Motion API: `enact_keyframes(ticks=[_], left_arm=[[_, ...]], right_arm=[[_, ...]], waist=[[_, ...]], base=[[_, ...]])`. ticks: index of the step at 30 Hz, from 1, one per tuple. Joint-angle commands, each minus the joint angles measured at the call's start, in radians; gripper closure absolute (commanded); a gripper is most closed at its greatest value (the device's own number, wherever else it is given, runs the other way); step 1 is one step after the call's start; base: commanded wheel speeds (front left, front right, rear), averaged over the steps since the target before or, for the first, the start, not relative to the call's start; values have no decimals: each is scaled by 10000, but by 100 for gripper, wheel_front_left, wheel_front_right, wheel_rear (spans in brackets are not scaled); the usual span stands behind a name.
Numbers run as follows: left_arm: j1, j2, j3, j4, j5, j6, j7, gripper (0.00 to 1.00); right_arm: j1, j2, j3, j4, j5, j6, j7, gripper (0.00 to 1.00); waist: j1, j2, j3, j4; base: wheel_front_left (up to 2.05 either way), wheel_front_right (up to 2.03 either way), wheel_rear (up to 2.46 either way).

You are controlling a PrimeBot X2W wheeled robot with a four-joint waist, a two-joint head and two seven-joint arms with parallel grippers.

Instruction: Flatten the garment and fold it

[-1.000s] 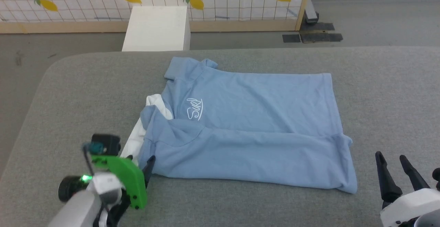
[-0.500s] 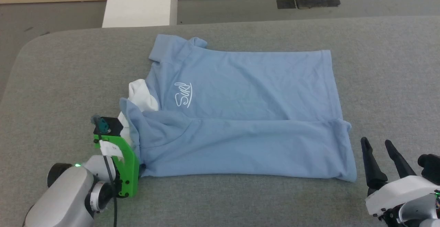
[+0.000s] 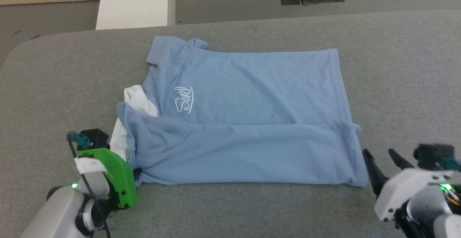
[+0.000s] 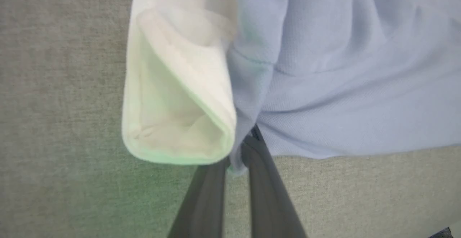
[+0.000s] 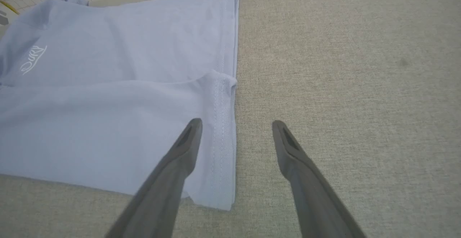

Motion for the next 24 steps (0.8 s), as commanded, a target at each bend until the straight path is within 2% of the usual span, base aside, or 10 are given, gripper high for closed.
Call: enact_keyframes(ticks=[1,6,11,15,22,23,24], left_arm=[[415,-43,-28,-116,-139,69,-76,100],[817,246,159,-1089,-182,195,-199,100],[934,441,279,-1662,-182,291,-224,100],[886,500,343,-1837,-189,304,-253,100],[863,460,399,-1879,-268,245,-373,100],[869,443,410,-1863,-281,237,-410,100],[872,431,415,-1846,-283,230,-443,100]], right_arm=[[-365,-69,126,-97,-228,-15,591,0],[-1096,-337,597,-45,-862,-15,3481,0],[-1647,-266,699,-24,-1477,-15,5689,0],[-1788,-110,933,130,-1635,-15,6634,0],[-1624,-12,1260,713,-1554,-15,6949,0],[-1609,4,1217,781,-1485,-15,6963,34],[-1602,-14,1201,829,-1440,-15,6980,84]], waist=[[0,46,42,21],[0,46,313,220],[0,46,630,421],[0,46,840,495],[0,46,988,536],[0,46,980,537],[0,46,966,538]], base=[[0,0,0],[0,0,0],[0,0,0],[0,0,0],[0,0,0],[0,0,0],[0,0,0]])
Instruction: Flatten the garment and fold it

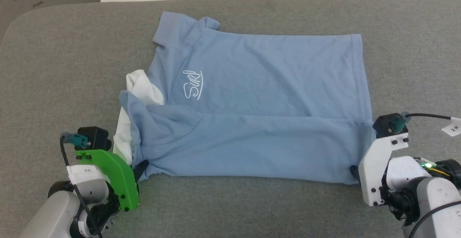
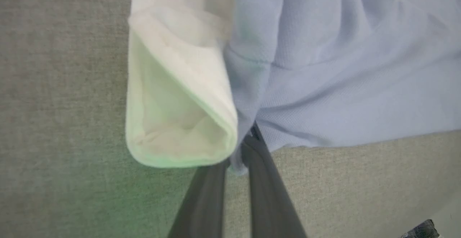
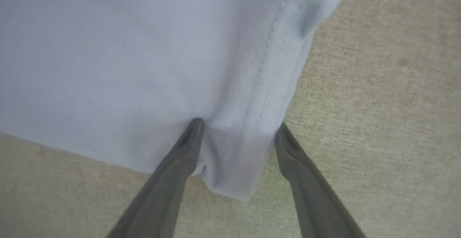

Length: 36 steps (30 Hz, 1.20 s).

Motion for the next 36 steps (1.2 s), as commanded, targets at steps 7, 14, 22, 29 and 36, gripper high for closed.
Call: enact_keyframes(ticks=[7,14,22,29,36], left_arm=[[203,-78,276,260,-304,5,-242,100],[959,177,571,-1178,-705,429,16,100],[2270,305,447,-2026,-771,1226,299,100],[2684,-142,175,-1013,-1243,1111,466,100],[2039,-158,108,-114,-1279,766,624,0]], right_arm=[[100,93,-521,269,503,-13,-470,100],[635,-718,-1027,-863,1446,-13,-341,100],[1756,-993,-1320,-1186,1877,-13,90,100],[2363,-711,-1262,-386,1756,-13,-219,100],[2118,-609,-1080,411,1718,-13,-866,0]], waist=[[0,46,-452,23],[0,46,-1799,144],[0,46,-1987,156],[0,46,-1704,151],[0,46,-1638,46]], base=[[0,0,0],[0,0,0],[0,0,0],[0,0,0],[0,0,0]])
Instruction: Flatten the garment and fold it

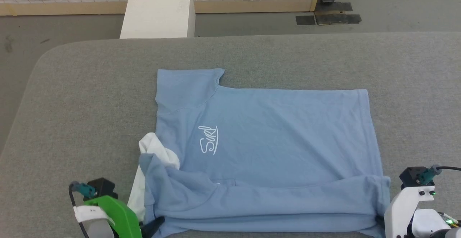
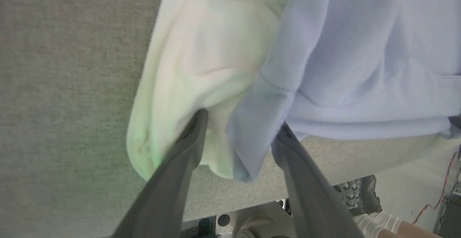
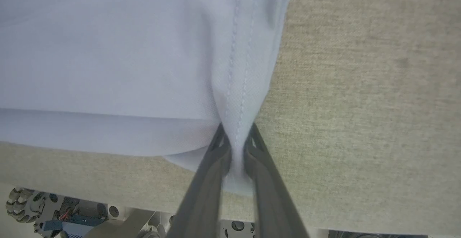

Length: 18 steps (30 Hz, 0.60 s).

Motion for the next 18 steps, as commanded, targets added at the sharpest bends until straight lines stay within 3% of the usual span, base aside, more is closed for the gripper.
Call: enact_keyframes(ticks=[1,11,14,18], left_arm=[[-154,176,72,94,25,4,57,0],[-584,1154,731,-1926,-96,361,698,0],[-1035,1236,1078,-2289,327,468,141,0],[-1721,770,1600,-2235,806,183,-1442,0]], right_arm=[[-108,-19,56,110,44,-17,2,0],[-607,-636,-590,-1152,851,-17,-81,0],[-1029,-616,-1151,-1662,737,-17,-912,0],[-1539,-496,-1492,-1910,592,-17,-2400,0]], waist=[[0,45,-70,-58],[0,45,-696,-129],[0,45,-793,-136],[0,45,-802,-141]], base=[[0,0,0],[0,0,0],[0,0,0],[0,0,0]])
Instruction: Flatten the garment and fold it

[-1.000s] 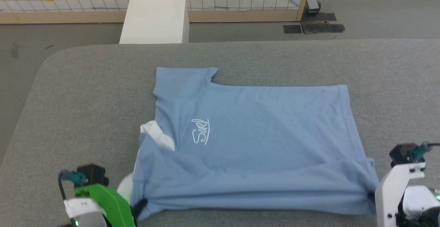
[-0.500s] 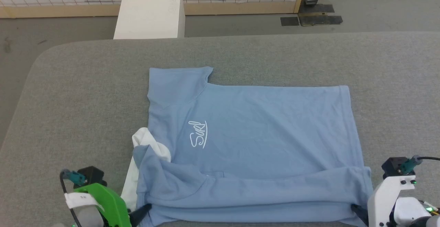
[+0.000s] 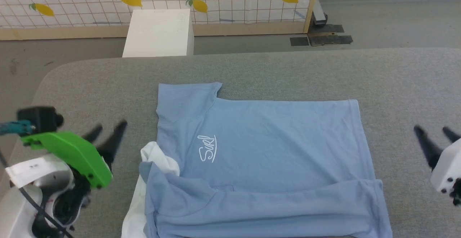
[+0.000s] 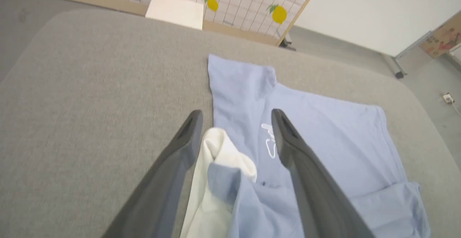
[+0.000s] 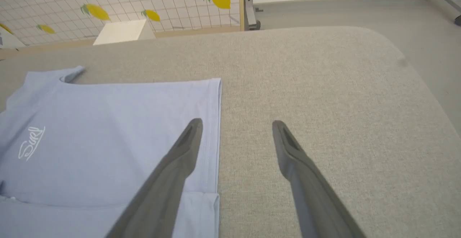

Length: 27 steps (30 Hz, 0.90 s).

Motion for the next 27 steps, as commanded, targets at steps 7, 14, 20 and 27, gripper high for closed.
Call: enact_keyframes(ticks=[7,14,20,27], left_arm=[[-657,-955,382,1319,913,-1113,-3212,0],[-979,-1645,238,2836,1888,-2078,-6064,0],[-1321,-1967,-55,4056,2372,-2772,-6999,0],[-2026,-2036,-355,5055,2619,-3244,-7119,0]], right_arm=[[-492,116,-56,280,-195,-15,-2677,0],[-437,284,-18,862,-338,-15,-4410,0],[-360,378,168,1090,-308,-15,-5077,0],[-494,496,221,1161,-384,-15,-5214,0]], waist=[[0,45,188,-29],[0,45,504,63],[0,45,905,154],[0,45,1361,152]], base=[[0,0,0],[0,0,0],[0,0,0],[0,0,0]])
